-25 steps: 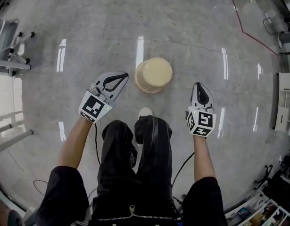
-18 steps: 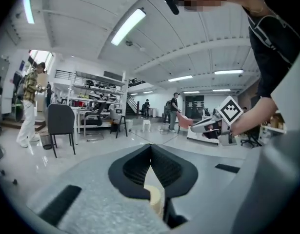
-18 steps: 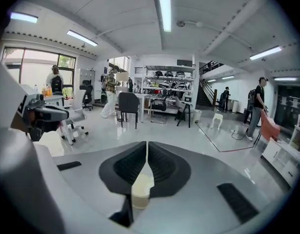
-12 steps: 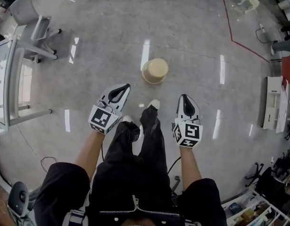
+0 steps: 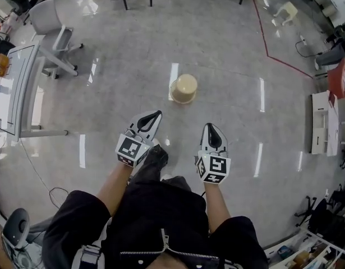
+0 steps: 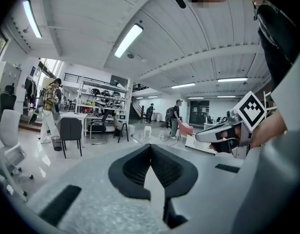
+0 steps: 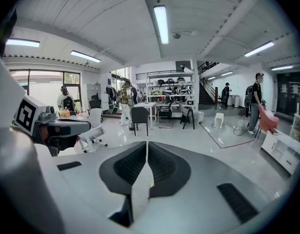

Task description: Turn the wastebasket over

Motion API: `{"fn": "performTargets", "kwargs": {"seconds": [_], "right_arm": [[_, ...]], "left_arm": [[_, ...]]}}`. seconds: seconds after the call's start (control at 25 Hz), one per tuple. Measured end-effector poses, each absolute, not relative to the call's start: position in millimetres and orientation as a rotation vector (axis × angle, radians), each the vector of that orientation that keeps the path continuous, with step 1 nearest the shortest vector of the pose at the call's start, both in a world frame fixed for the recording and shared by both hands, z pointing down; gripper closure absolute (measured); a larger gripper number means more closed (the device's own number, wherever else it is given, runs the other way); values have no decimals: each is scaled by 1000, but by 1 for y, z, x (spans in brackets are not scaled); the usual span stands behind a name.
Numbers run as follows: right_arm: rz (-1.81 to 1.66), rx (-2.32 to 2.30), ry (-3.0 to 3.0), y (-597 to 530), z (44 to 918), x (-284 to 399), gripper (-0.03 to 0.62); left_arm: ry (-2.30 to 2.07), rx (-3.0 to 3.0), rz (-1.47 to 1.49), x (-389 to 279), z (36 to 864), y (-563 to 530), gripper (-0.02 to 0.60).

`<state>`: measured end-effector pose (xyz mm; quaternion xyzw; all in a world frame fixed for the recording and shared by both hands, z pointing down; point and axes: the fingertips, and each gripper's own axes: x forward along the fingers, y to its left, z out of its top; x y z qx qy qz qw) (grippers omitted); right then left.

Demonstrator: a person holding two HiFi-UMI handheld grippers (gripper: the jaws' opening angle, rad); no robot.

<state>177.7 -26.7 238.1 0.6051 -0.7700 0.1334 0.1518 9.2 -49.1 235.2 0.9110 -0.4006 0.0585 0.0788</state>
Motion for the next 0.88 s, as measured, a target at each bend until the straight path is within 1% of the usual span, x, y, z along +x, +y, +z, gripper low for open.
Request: {"fn": "performTargets", "kwargs": {"seconds": [0.28,0.44,0.52,0.72,0.88], "right_arm": [[318,1797,-2243,79,213,176,576],[303,1823,-2254,141,201,186,577],[312,1827,-2266,166,194,188,577],[333,1831,-2282,215,185,181,580],[326,1828,-2274,234,181,173,582]], "left_arm": [[-1201,2748,139,21,215,60,575],[-1098,2779,119,43,204,132,577],[-1127,2797,144,49,196,158,576],[-1184,2784,130,42,184,202,576],[-1207,2776,151,29,185,220,575]]}}
